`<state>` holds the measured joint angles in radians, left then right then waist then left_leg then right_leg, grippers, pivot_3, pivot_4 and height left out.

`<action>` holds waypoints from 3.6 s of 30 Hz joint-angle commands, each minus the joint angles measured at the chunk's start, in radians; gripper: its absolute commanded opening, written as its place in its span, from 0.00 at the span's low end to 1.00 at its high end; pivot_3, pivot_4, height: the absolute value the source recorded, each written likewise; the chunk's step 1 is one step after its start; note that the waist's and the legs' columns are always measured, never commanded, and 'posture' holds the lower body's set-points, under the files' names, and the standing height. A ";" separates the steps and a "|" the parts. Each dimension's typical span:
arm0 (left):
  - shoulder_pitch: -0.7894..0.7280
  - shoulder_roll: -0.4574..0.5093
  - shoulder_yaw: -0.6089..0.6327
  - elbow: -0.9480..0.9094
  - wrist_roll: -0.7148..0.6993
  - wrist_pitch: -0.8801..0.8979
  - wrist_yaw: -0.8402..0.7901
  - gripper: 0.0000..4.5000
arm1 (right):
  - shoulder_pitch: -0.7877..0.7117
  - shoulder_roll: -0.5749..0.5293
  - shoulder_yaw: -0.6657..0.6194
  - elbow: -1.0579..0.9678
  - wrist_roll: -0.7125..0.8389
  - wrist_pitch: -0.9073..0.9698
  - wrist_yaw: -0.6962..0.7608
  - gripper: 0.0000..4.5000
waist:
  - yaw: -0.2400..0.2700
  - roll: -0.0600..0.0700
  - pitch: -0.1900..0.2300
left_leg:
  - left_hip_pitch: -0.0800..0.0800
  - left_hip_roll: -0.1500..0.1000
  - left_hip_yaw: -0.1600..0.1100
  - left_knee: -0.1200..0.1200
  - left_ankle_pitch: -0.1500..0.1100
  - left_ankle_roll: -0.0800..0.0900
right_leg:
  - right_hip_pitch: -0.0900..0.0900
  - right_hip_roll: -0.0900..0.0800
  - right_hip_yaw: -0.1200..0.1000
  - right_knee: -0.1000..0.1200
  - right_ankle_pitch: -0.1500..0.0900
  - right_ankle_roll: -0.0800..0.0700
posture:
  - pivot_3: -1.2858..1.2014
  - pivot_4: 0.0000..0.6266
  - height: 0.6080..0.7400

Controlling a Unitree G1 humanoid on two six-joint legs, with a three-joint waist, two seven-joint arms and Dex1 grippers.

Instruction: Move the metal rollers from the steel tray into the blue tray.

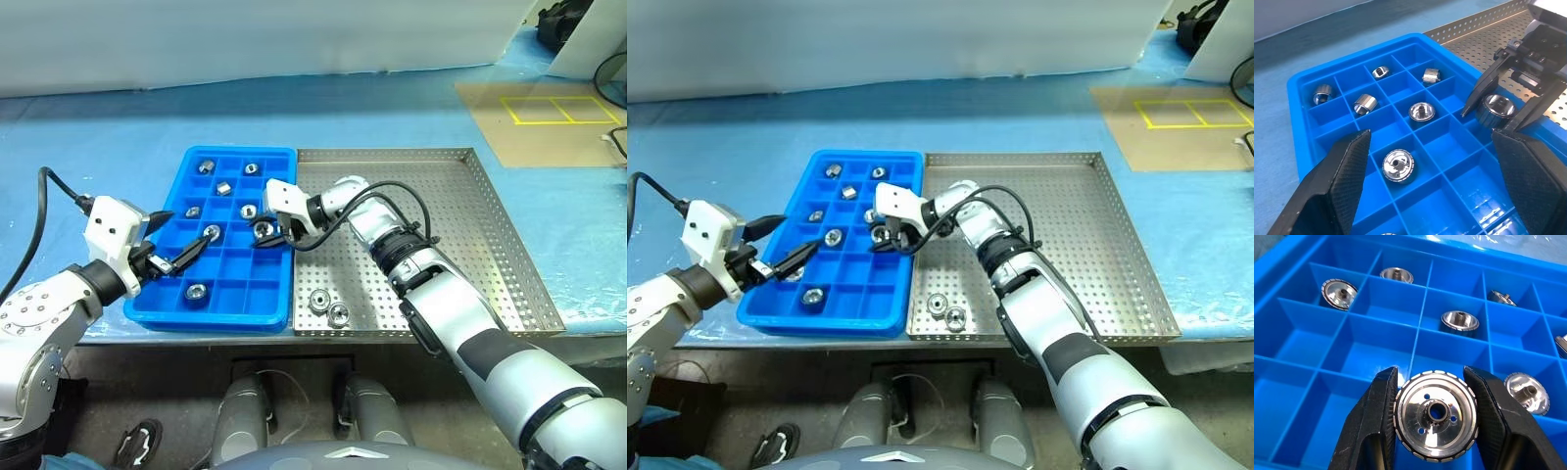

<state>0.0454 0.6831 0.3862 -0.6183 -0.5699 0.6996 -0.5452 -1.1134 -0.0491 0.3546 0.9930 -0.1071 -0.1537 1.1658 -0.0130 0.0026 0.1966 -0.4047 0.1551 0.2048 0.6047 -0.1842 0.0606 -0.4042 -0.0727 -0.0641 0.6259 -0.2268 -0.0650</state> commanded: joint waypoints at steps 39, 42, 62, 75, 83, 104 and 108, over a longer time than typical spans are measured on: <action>-0.205 -0.030 -0.226 0.179 0.030 -0.113 -0.133 0.92 | 0.328 -0.625 0.233 -0.705 0.251 0.086 0.449 0.73 | -0.071 -0.002 -0.001 | 0.002 0.006 0.000 0.002 0.000 0.000 | 0.003 0.008 0.002 -0.003 0.001 -0.001 | 0.36 0.24 1.00; -0.190 -0.024 -0.214 0.170 0.028 -0.109 -0.134 0.92 | 0.345 -0.626 0.253 -0.690 0.235 0.069 0.449 0.73 | -0.070 -0.002 -0.001 | 0.001 0.006 0.000 0.002 0.000 0.000 | 0.003 0.008 0.002 -0.004 0.001 -0.001 | 0.36 0.24 1.00; -0.139 -0.016 -0.198 0.132 0.021 -0.091 -0.115 0.92 | 0.370 -0.479 0.230 -0.649 0.161 0.053 0.390 0.73 | -0.055 -0.002 -0.001 | 0.001 0.007 0.000 0.003 0.000 0.001 | 0.003 0.009 0.002 -0.003 0.001 -0.002 | 0.38 0.24 1.00; -0.155 -0.010 -0.198 0.127 0.014 -0.072 -0.111 0.92 | 0.358 -0.398 0.178 -0.586 0.113 0.072 0.275 0.73 | -0.055 -0.002 -0.001 | 0.001 0.007 0.000 0.003 0.000 0.000 | 0.003 0.009 0.002 -0.003 0.001 -0.002 | 0.37 0.24 1.00; -0.164 -0.015 -0.206 0.122 0.013 -0.062 -0.105 0.92 | 0.337 -0.354 0.150 -0.511 0.065 0.038 0.177 0.73 | -0.057 -0.002 -0.001 | 0.001 0.007 0.000 0.003 0.000 0.000 | 0.003 0.009 0.002 -0.003 0.001 -0.002 | 0.37 0.24 1.00; -0.174 -0.018 -0.212 0.127 0.017 -0.066 -0.104 0.92 | 0.300 -0.345 0.111 -0.482 0.105 0.075 0.232 0.39 | -0.056 -0.002 -0.001 | 0.001 0.009 0.000 0.003 0.001 -0.001 | 0.003 0.011 0.002 -0.003 0.002 -0.003 | 0.37 0.24 1.00; -0.199 -0.036 -0.230 0.134 0.021 -0.070 -0.095 0.92 | 0.268 -0.343 0.066 -0.478 0.127 0.121 0.232 0.39 | -0.056 -0.001 -0.001 | 0.001 0.009 0.000 0.004 0.001 -0.001 | 0.003 0.012 0.002 -0.003 0.002 -0.004 | 0.37 0.24 1.00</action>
<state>-0.1398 0.6494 0.1583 -0.4635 -0.5464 0.6413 -0.6429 -0.8106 -0.3907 0.4695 0.5350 -0.0125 -0.0379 1.3999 -0.0686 0.0011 0.1956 -0.4035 0.1646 0.2047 0.6084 -0.1832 0.0593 -0.4013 -0.0609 -0.0621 0.6230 -0.2244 -0.0689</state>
